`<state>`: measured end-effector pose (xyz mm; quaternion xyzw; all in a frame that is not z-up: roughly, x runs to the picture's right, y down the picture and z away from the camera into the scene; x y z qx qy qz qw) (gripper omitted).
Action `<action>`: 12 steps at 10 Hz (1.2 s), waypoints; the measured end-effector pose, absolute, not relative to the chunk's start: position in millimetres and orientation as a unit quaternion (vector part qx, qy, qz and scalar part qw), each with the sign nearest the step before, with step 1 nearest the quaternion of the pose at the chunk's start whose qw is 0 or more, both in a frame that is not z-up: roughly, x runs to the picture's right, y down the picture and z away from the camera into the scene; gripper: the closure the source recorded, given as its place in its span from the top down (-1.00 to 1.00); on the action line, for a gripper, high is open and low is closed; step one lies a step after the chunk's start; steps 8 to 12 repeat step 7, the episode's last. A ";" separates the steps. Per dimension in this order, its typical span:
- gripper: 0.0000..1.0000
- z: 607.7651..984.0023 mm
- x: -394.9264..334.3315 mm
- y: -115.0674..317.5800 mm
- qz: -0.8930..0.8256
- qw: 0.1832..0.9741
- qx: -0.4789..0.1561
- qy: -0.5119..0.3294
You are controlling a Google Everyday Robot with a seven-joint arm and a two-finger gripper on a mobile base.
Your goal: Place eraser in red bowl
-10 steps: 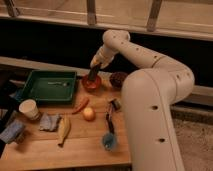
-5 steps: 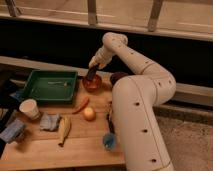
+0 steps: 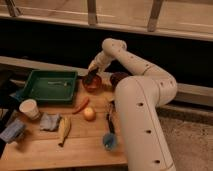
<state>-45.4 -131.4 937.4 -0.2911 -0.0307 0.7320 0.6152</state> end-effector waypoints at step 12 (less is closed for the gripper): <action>0.60 934.6 -43.9 -130.5 0.733 0.614 -0.290 -0.035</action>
